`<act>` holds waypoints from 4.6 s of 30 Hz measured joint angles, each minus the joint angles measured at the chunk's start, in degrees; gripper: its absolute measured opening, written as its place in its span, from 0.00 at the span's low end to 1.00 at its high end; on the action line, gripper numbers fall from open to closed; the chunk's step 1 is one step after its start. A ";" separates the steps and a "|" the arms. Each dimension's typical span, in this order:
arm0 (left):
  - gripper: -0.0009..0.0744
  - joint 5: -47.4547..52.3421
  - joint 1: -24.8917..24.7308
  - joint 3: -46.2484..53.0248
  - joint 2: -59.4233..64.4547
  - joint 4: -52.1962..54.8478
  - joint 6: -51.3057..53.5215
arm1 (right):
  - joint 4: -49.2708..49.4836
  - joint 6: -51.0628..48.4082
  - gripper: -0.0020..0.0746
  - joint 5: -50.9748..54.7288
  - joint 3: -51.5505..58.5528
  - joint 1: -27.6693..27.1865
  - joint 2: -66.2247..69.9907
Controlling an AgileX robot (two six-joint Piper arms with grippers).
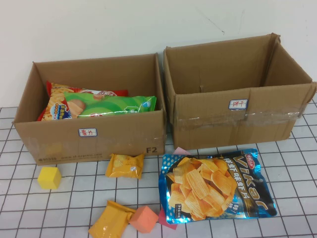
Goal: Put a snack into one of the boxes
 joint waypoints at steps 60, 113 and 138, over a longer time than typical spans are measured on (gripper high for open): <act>0.01 -56.38 0.00 0.24 0.00 0.00 -1.81 | 2.02 -0.15 0.02 -49.44 0.21 0.00 0.00; 0.01 11.15 0.00 -21.39 25.25 -5.15 -7.02 | 100.36 -82.42 0.71 9.93 -32.66 0.00 79.15; 0.01 10.09 0.00 -20.34 25.25 -5.36 -6.92 | 99.41 -89.24 0.87 15.68 -51.20 0.00 102.60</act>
